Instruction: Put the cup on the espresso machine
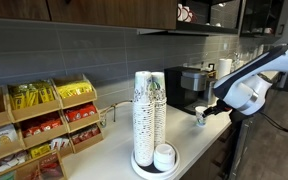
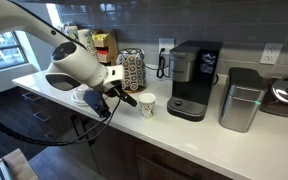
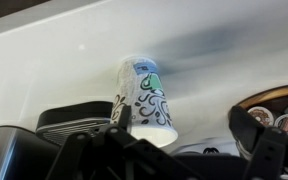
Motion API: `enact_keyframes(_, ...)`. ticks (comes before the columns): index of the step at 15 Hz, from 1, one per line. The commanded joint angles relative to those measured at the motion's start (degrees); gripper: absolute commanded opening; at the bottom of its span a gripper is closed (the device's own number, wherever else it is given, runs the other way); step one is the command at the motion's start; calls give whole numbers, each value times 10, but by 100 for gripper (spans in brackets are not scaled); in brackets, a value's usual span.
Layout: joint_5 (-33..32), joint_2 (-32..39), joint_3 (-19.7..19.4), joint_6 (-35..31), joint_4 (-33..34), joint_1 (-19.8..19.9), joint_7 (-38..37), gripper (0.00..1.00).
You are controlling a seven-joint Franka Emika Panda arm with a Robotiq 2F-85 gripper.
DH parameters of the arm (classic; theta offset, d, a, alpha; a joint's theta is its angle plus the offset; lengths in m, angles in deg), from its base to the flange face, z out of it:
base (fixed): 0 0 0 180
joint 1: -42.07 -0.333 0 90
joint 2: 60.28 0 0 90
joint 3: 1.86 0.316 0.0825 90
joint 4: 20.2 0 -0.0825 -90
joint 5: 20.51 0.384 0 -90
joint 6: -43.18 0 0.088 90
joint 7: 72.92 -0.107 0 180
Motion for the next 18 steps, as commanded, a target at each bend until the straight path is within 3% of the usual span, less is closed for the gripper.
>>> enact_keyframes(1,72,16,-52,0,20,-53,74,100)
enact_keyframes(2,34,2,-24,0,7,-24,36,100)
enact_keyframes(13,38,2,-26,0,9,-27,41,100)
enact_keyframes(18,52,83,-38,9,52,-32,33,100)
